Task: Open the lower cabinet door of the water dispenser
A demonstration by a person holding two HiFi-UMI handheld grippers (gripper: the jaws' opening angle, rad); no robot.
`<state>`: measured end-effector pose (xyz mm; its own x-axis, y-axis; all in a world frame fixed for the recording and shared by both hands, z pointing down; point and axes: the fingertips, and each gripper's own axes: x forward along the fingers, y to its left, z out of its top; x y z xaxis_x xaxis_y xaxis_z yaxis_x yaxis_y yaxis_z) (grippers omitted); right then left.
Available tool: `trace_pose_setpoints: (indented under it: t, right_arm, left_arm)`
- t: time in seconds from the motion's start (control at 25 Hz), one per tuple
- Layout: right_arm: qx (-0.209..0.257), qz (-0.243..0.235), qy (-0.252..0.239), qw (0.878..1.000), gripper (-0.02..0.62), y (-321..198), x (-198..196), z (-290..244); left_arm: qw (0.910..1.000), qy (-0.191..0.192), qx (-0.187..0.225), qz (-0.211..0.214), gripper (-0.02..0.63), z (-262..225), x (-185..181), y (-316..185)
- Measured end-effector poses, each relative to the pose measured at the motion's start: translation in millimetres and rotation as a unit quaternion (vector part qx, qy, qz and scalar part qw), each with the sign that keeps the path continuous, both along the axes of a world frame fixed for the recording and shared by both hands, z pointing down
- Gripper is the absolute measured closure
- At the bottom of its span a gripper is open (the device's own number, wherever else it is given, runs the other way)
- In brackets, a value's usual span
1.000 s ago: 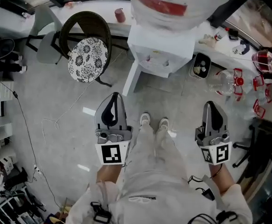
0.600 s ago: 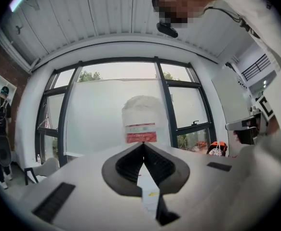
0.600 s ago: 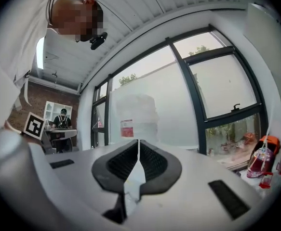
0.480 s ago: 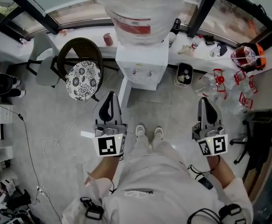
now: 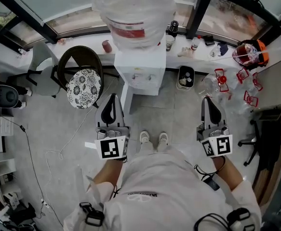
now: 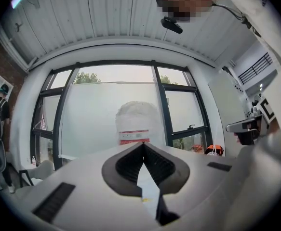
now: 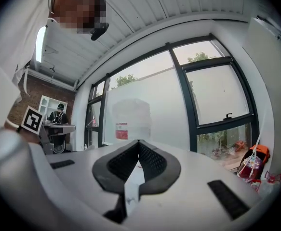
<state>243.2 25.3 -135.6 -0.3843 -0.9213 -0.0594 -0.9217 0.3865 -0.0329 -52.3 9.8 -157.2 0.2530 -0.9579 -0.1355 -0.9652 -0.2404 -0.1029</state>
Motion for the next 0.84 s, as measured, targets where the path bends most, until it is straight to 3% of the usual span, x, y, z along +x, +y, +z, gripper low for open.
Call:
trace_pose_setpoints:
  t: [0.84]
  right_arm:
    - [0.005, -0.011, 0.005, 1.0, 0.581, 8.3, -14.8, -16.6]
  left_arm:
    - [0.9999, 0.0, 0.012, 0.007, 0.601, -23.0, -4.5, 6.5]
